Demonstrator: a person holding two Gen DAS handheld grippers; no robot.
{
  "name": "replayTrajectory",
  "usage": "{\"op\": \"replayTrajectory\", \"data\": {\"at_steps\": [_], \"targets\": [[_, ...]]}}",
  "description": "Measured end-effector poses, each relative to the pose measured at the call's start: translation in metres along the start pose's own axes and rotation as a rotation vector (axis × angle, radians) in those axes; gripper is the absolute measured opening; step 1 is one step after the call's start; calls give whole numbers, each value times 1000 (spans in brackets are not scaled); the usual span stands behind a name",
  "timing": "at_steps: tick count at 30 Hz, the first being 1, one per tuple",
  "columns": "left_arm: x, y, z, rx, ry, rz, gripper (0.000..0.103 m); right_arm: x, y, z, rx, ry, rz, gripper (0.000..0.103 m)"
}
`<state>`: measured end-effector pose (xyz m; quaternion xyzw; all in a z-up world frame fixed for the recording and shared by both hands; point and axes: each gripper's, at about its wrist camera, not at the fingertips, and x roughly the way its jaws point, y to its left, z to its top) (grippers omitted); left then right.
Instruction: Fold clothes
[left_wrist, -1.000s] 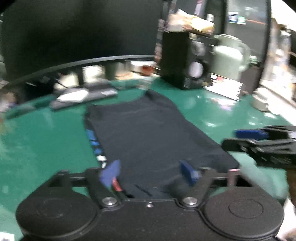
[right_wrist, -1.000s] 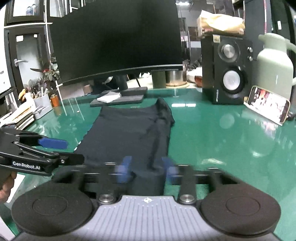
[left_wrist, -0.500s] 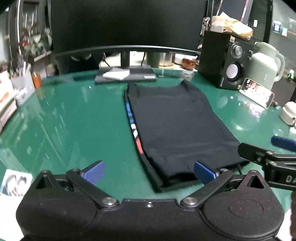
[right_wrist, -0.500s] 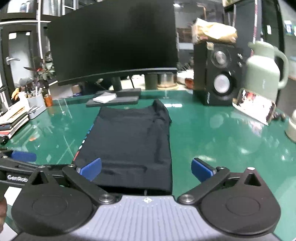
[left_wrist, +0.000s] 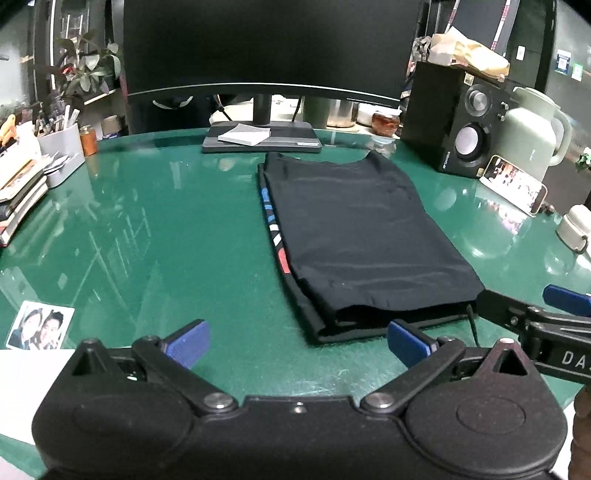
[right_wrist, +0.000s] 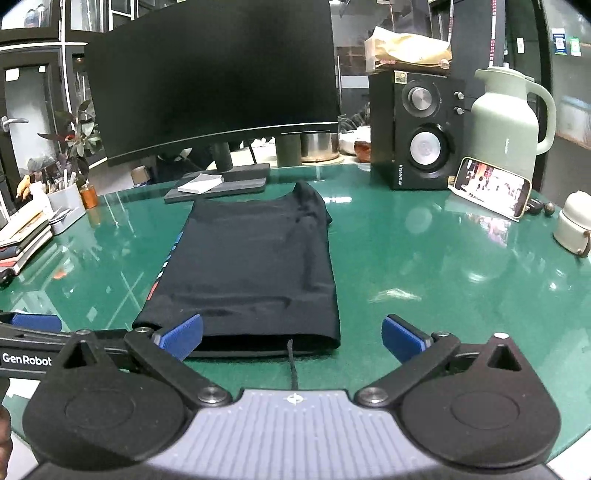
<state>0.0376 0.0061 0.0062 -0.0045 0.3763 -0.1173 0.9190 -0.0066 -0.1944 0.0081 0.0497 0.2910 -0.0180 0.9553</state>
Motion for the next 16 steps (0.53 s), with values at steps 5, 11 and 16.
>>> {"op": "replayTrajectory", "data": {"at_steps": [5, 11, 16], "targets": [[-5, -2, 0, 3, -20, -1, 103, -5, 1, 0, -5, -12, 4, 103], [-5, -4, -1, 12, -26, 19, 103, -6, 0, -1, -9, -16, 4, 103], [-4, -5, 0, 28, -39, 10, 103, -6, 0, -1, -11, -14, 4, 103]]}}
